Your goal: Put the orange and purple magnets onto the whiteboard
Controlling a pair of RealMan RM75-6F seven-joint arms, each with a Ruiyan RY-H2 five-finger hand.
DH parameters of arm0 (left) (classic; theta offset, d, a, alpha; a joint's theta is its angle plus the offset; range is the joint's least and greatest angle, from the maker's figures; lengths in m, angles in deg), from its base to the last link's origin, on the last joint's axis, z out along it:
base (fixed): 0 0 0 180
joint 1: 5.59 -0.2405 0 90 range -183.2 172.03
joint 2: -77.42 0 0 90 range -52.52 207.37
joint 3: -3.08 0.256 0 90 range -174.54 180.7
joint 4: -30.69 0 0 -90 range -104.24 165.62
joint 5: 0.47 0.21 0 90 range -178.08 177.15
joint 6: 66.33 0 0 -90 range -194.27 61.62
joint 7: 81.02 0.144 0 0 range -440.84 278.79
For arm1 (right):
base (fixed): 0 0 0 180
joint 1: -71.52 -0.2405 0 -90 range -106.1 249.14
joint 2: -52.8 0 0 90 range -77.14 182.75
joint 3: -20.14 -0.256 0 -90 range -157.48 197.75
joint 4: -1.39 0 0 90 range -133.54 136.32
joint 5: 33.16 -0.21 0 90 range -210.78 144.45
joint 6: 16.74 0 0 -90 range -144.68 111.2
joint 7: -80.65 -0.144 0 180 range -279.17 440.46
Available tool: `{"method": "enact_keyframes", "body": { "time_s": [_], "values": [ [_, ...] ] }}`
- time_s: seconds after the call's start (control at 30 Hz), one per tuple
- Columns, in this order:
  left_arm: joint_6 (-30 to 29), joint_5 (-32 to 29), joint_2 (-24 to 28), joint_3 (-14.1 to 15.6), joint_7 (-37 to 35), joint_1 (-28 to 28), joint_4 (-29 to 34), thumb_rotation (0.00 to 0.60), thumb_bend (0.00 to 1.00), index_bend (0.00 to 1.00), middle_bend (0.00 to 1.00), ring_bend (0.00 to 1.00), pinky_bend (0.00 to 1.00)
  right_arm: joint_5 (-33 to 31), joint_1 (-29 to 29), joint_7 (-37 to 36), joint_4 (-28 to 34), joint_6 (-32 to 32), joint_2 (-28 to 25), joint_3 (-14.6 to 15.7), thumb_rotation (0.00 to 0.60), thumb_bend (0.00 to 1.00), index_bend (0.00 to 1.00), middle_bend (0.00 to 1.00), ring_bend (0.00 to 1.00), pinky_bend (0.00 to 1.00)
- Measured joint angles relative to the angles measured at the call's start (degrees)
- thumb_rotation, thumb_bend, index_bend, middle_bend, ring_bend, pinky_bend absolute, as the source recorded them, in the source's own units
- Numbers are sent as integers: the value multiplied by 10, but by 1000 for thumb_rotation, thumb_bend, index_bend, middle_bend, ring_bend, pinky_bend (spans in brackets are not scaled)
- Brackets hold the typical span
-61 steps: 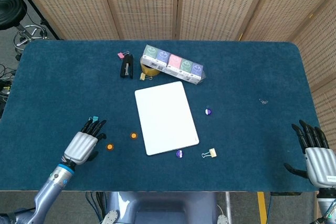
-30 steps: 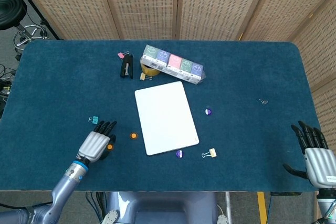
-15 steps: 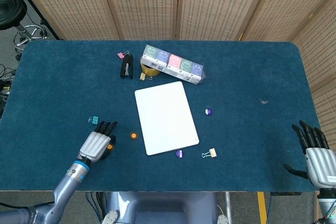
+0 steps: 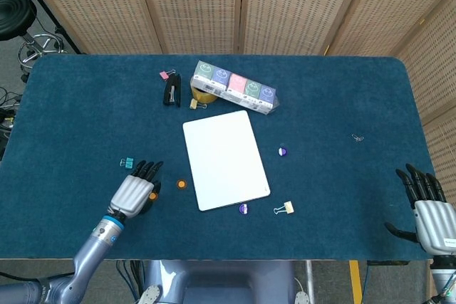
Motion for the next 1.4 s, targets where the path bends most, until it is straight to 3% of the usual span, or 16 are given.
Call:
{"method": "enact_keyframes", "body": {
  "time_s": [0.43,0.87,1.0,1.1,1.4],
  "values": [
    [26,-33,-42,-45,107,77,42,600,335,519,0,0,0,-5,-2,-1,-1,-7,-1,0,600,0,0,0,0,0],
    [46,-138,-128,-78,145,142,-21,600,333,503,0,0,0,-13,-5,-3,-5,-15,0,-2,600,0,0,0,0,0],
    [43,-154,-140,-78,141,151,-32,600,275,282,0,0,0,-14,-6,-3,-6,-17,1,-2,600,0,0,0,0,0],
    [37,-152,-142,-76,132,152,-33,600,246,183,0,0,0,-14,-6,-2,-5,-17,1,-1,600,0,0,0,0,0],
    [0,-179,-114,-71,130,140,-11,600,245,337,0,0,0,-11,-5,-4,-3,-14,0,0,600,0,0,0,0,0]
  ]
}}
